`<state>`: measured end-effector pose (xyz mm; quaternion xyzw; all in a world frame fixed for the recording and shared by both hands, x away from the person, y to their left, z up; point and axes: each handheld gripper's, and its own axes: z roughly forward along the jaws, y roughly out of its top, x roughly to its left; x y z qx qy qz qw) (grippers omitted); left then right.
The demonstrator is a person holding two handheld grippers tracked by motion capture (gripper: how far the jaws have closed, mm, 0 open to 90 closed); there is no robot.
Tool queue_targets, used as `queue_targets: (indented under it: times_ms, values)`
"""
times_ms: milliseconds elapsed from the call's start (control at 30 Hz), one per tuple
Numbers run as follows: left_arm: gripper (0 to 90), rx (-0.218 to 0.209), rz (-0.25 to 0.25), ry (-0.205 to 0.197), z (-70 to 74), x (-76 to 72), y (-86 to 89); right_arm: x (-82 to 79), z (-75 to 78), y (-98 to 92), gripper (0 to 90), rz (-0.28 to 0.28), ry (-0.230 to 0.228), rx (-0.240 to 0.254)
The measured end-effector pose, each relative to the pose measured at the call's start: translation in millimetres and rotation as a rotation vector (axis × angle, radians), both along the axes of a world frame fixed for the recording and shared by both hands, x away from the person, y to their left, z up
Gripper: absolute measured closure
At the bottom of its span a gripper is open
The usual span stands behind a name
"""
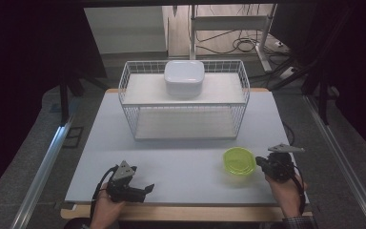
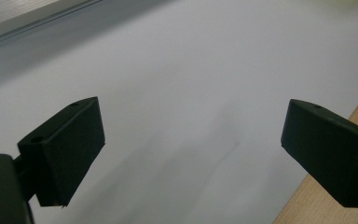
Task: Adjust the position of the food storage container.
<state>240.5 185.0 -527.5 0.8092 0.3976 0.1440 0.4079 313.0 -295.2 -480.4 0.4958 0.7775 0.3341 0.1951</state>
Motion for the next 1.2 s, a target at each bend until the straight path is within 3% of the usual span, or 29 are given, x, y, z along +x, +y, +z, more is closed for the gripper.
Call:
queue_targets:
  times_ms: [600,1200]
  values:
    - [5.7,0.001,-0.004,0.011,-1.5,0.7,-1.2,5.1,-13.8,20.3,87.0,0.069,0.058,0.013]
    - [5.7,-0.001,-0.01,0.023,-3.1,1.7,-2.7,15.5,-25.5,42.4,87.0,0.136,0.114,0.097]
